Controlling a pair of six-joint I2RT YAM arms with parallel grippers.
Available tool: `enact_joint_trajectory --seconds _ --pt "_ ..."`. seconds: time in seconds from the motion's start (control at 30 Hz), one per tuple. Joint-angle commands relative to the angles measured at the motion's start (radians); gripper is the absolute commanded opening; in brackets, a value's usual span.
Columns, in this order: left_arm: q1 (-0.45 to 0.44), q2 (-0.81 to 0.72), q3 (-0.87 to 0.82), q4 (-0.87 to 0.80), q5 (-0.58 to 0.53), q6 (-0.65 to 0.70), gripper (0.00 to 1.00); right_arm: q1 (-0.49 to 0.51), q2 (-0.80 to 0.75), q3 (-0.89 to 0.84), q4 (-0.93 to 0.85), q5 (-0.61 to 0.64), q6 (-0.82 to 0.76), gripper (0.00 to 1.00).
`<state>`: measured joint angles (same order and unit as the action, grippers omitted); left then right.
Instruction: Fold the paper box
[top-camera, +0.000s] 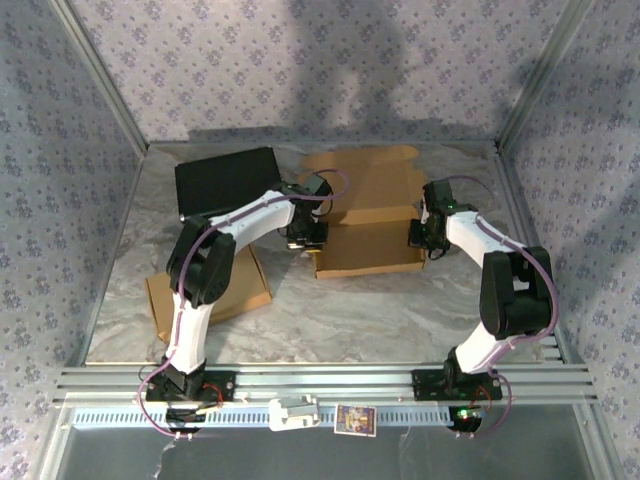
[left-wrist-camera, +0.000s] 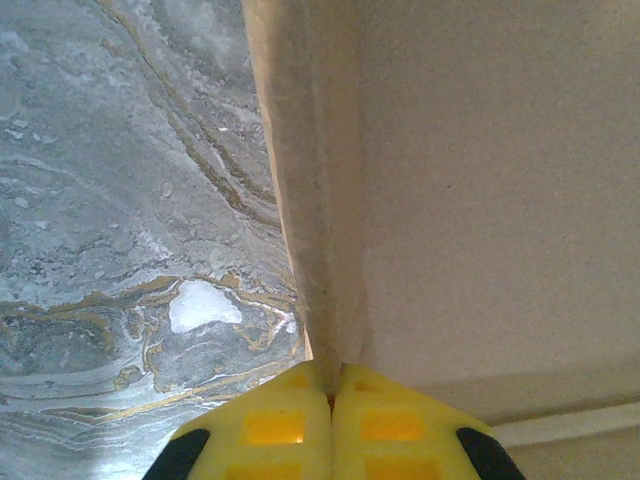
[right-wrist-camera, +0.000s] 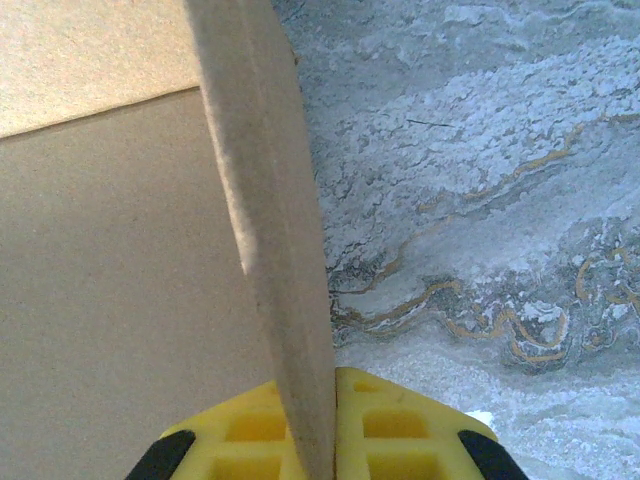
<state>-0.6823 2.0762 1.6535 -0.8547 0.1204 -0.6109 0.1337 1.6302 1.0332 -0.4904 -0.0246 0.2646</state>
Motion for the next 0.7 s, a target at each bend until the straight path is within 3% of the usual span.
enact_joint_trajectory --seconds 0.0,0.13,0.23,0.3,0.4,0.67 --pt "-0.024 0.055 0.012 -0.11 -0.059 -0.004 0.0 0.019 -0.021 0.032 0.012 -0.043 -0.008 0.0" --pt "-0.025 0.041 -0.008 -0.067 -0.058 0.003 0.0 0.019 -0.019 0.033 0.013 -0.046 -0.01 0.0" --pt "0.002 -0.009 -0.07 0.061 0.043 0.011 0.0 0.017 -0.021 0.033 0.012 -0.049 -0.011 0.0" --pt "0.021 -0.044 -0.096 0.137 0.079 0.028 0.18 0.017 -0.022 0.027 0.011 -0.052 -0.013 0.0" --pt "0.044 -0.07 -0.099 0.203 0.147 0.064 0.34 0.016 -0.024 0.022 0.01 -0.054 -0.013 0.0" --pt "0.111 -0.144 -0.187 0.361 0.289 0.065 0.43 0.007 -0.025 0.022 0.003 -0.058 -0.013 0.0"
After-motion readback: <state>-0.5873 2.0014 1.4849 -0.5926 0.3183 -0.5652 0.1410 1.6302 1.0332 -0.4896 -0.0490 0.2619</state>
